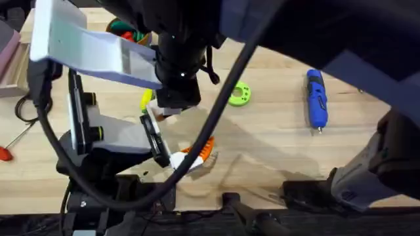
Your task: Pick up the gripper from the table and insert it into the empty holder that is missing its gripper. Then pick up a screw, insert it into the mounting hole, and use the screwdriver to tighten it. Finally, clean up the table by picking up the vegetable and placing it into the bucket.
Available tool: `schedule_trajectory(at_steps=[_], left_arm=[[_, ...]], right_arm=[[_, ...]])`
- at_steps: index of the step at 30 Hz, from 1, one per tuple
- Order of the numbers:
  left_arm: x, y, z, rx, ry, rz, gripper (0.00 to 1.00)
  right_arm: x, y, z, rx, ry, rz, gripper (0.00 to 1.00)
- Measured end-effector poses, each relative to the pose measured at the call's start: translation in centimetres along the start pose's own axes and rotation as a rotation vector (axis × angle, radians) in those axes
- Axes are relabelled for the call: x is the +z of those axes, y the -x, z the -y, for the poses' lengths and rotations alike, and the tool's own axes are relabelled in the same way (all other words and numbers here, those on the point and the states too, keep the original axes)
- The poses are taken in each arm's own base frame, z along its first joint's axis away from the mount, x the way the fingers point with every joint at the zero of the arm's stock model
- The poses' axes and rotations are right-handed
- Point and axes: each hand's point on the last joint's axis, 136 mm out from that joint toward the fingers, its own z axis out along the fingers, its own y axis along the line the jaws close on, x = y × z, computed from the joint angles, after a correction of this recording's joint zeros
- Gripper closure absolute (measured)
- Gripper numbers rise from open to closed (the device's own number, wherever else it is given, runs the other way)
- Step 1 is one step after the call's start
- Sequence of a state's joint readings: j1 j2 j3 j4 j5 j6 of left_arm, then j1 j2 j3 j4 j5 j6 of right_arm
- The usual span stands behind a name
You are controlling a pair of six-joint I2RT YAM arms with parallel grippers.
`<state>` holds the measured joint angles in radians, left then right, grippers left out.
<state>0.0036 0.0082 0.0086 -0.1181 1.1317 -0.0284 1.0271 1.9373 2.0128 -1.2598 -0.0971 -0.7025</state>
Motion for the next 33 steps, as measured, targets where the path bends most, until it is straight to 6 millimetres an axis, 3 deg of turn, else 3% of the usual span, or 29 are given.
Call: schedule_trajectory(at_steps=[14, 15, 20, 21, 23, 33], left_arm=[[0.0, 0.0, 0.0, 0.0, -0.002, 0.0, 0.015], [0.0, 0.0, 0.0, 0.0, -0.001, 0.0, 0.015], [0.0, 0.0, 0.1, 0.007, -0.003, 0.001, 0.015], [0.0, 0.0, 0.1, 0.008, -0.003, 0.001, 0.015], [0.0, 0.0, 0.1, 0.009, -0.003, 0.001, 0.015], [0.0, 0.0, 0.1, 0.014, -0.003, 0.001, 0.015]], right_arm=[[0.0, 0.0, 0.0, 0.0, 0.0, 0.0, 0.995], [0.0, 0.0, 0.0, 0.004, 0.0, 0.0, 0.962], [-0.1, 0.0, 0.0, 0.016, 0.001, -0.002, 0.239], [-0.1, -0.1, 0.0, 0.016, 0.002, -0.002, 0.138], [-0.1, -0.2, 0.1, 0.02, 0.001, -0.003, 0.097], [-1.3, -1.0, 1.3, 0.064, -0.028, 0.015, 0.094]])
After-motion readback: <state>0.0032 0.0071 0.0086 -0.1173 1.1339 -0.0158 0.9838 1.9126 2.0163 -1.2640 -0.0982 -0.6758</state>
